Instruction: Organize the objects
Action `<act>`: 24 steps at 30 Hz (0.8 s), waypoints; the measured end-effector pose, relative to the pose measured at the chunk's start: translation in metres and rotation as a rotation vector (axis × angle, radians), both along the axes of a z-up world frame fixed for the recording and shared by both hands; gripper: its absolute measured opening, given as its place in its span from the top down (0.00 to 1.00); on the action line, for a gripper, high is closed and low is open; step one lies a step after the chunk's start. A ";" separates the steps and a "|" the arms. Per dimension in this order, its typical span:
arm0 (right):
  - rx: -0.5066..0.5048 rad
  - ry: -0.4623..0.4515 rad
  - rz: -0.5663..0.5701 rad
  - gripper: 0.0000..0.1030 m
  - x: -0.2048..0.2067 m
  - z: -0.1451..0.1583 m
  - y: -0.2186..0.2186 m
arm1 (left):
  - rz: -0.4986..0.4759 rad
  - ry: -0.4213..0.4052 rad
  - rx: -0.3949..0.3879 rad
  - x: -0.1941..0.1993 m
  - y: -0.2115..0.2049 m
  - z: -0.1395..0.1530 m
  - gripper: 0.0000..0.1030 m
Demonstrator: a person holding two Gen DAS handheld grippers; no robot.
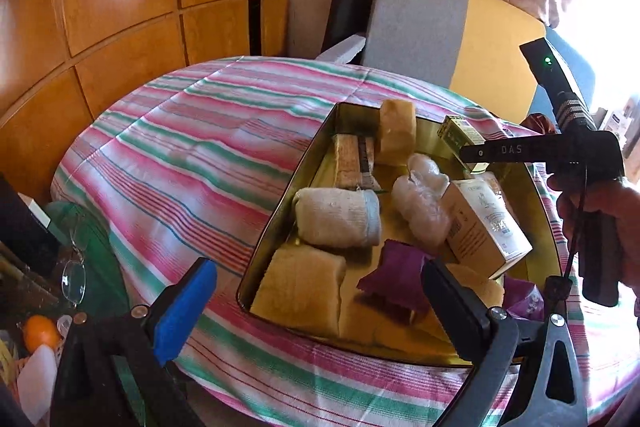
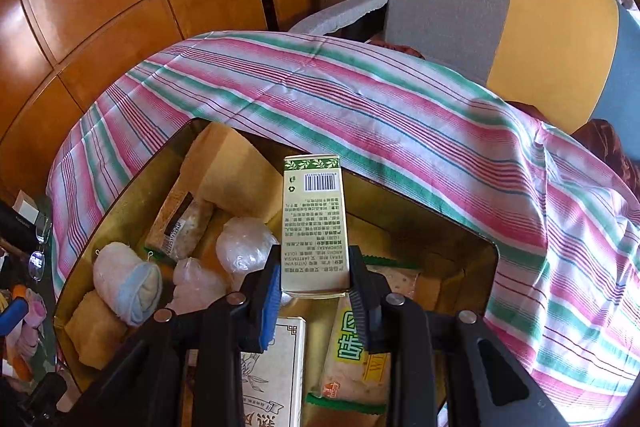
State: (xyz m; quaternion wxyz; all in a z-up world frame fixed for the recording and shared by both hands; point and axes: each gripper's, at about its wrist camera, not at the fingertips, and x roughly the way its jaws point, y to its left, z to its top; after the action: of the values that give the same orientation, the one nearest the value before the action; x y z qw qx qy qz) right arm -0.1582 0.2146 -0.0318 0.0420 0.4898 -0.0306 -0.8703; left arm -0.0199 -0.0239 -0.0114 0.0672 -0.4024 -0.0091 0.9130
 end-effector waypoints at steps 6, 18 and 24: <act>-0.033 -0.001 -0.021 0.70 -0.005 -0.002 0.000 | 0.034 -0.007 -0.005 -0.001 0.000 0.002 0.00; -0.011 0.049 -0.067 0.57 0.042 0.027 -0.009 | 0.057 -0.011 -0.028 0.000 0.006 0.013 0.00; 0.033 0.082 -0.136 0.53 0.086 0.045 -0.019 | 0.078 0.002 -0.086 0.002 0.012 0.020 0.00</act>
State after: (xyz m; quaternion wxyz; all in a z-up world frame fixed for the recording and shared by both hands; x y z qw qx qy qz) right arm -0.0722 0.1953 0.0134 -0.0241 0.4511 -0.0480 -0.8909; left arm -0.0181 -0.0120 0.0087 0.0142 -0.4035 0.0145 0.9147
